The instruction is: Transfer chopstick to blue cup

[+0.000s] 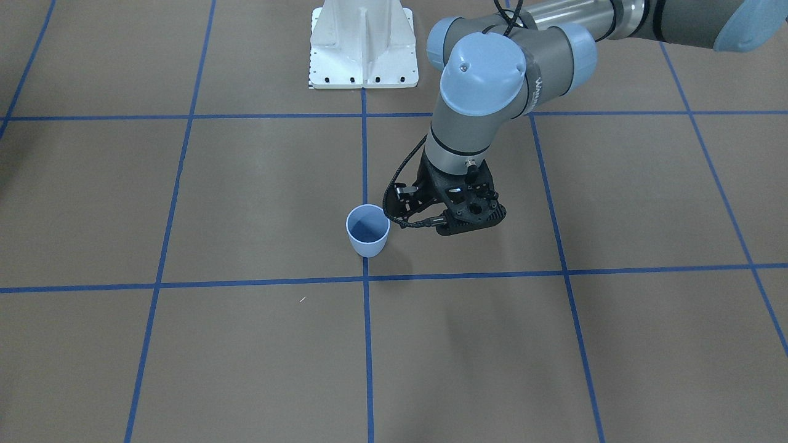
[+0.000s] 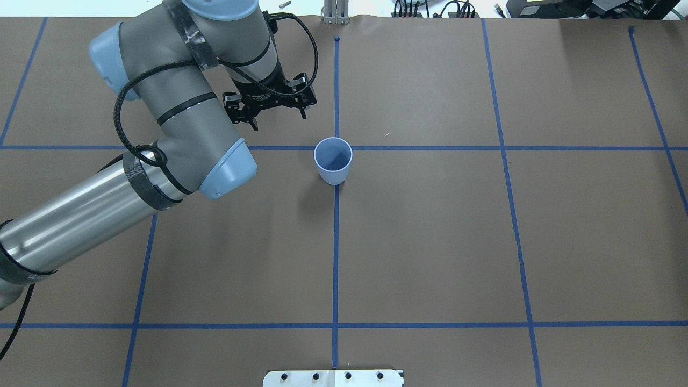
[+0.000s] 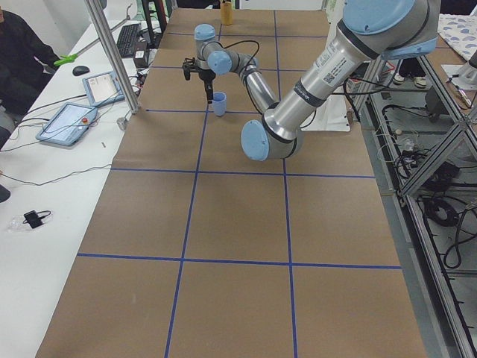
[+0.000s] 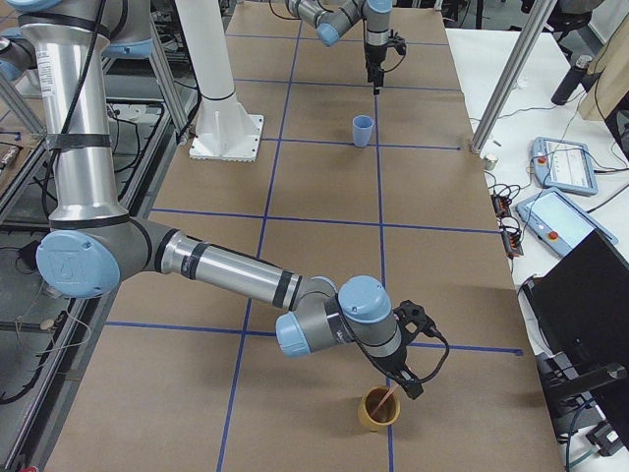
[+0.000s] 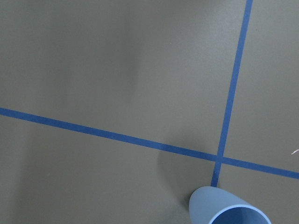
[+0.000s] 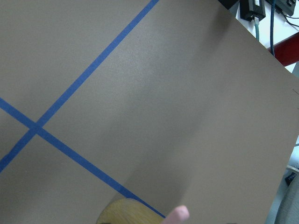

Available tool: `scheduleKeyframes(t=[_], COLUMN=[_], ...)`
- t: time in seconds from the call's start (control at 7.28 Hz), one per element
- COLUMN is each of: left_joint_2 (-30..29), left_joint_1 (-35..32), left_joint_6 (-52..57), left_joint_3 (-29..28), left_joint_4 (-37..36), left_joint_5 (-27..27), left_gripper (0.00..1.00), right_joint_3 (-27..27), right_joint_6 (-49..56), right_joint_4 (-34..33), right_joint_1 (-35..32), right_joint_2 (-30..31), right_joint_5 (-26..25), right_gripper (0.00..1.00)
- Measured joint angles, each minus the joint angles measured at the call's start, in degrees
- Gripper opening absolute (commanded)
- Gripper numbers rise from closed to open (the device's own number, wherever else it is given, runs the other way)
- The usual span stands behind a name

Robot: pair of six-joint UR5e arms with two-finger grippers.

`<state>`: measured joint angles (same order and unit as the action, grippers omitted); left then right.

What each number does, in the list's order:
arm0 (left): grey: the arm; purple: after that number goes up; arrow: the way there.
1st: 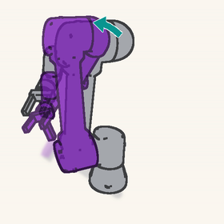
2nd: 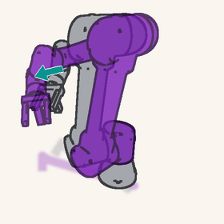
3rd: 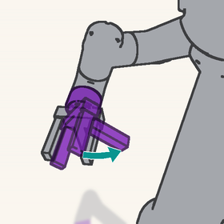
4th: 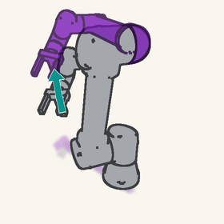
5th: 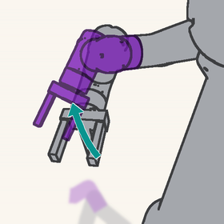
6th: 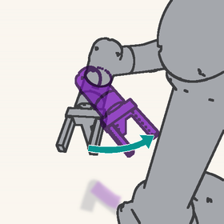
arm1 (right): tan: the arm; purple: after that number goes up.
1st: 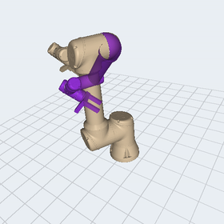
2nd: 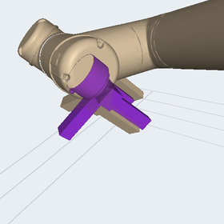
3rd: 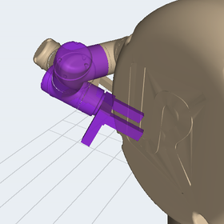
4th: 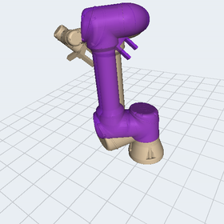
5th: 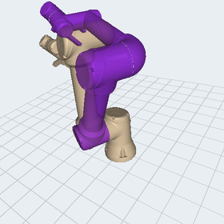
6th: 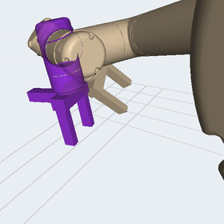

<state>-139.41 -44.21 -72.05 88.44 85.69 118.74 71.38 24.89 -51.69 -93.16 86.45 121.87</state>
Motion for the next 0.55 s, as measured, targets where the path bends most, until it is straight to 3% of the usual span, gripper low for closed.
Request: scheduleKeyframes(t=[0.27,0.55], left_joint_2=[-0.01,0.01], left_joint_1=[0.00,0.00], left_joint_6=[0.00,-0.04], left_joint_3=[0.05,0.09], left_joint_4=[0.00,0.00], left_joint_5=[0.00,0.06], left_gripper=[0.98,0.98], right_joint_3=[0.09,0.41], right_joint_6=[0.06,0.07], right_joint_4=[0.04,0.09], right_joint_1=[0.04,0.01], right_joint_2=[0.03,0.03], right_joint_5=[-0.05,-0.05], right_gripper=[0.21,0.17])
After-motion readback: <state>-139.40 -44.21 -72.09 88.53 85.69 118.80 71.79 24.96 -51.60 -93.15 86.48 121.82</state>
